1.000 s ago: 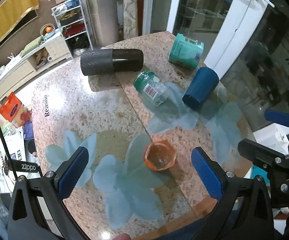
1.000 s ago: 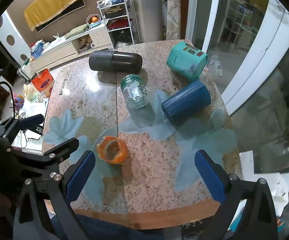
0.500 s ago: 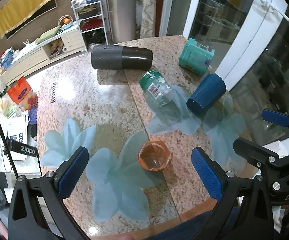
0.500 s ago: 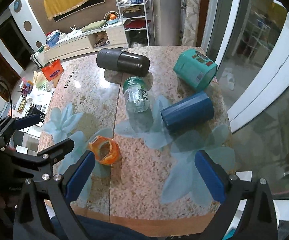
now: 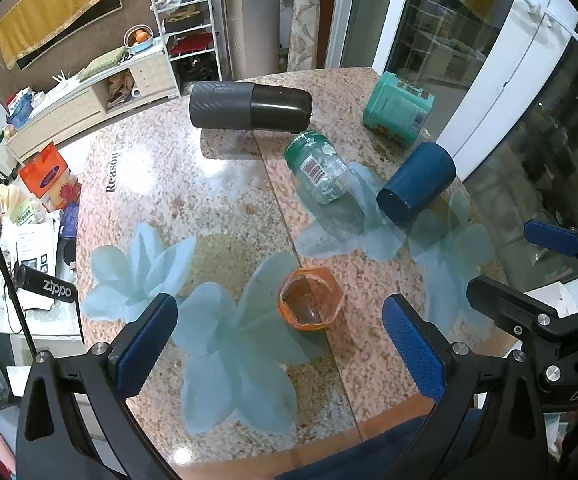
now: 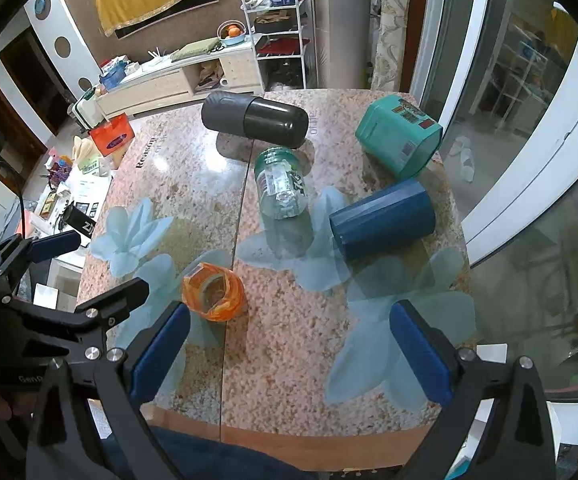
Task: Flip cup upright
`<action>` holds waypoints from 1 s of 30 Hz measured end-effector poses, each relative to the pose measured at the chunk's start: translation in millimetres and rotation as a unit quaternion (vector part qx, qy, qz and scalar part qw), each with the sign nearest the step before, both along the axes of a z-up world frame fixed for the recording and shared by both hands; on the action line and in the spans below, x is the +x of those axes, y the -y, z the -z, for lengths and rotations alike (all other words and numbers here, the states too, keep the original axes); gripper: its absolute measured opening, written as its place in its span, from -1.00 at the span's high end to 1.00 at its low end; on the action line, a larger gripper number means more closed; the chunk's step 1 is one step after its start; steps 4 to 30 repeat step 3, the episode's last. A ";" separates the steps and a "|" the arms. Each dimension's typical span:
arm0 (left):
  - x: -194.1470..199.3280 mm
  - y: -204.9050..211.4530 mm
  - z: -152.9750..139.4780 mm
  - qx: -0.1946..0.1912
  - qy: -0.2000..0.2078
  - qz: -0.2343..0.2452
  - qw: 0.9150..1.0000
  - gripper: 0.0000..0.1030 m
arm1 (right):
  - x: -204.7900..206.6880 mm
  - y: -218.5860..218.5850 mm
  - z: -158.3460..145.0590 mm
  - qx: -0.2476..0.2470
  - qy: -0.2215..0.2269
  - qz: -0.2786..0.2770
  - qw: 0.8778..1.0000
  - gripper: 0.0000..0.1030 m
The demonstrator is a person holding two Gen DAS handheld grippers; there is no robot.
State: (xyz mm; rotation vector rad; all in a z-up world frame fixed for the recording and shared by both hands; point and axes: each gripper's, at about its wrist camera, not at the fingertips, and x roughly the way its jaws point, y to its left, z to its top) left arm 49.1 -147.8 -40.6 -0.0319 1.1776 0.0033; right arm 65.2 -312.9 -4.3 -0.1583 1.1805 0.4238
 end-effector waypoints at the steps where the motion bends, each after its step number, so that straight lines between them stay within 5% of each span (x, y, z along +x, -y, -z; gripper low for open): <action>1: -0.5 -0.2 0.2 -0.001 0.000 0.000 1.000 -1.00 | 0.0 -0.1 -0.2 -0.001 0.000 -0.001 1.000 -0.95; 30: -1.2 -1.0 0.3 -0.004 0.001 0.000 1.000 -1.00 | -0.3 0.3 0.3 0.001 0.000 0.000 1.000 -0.95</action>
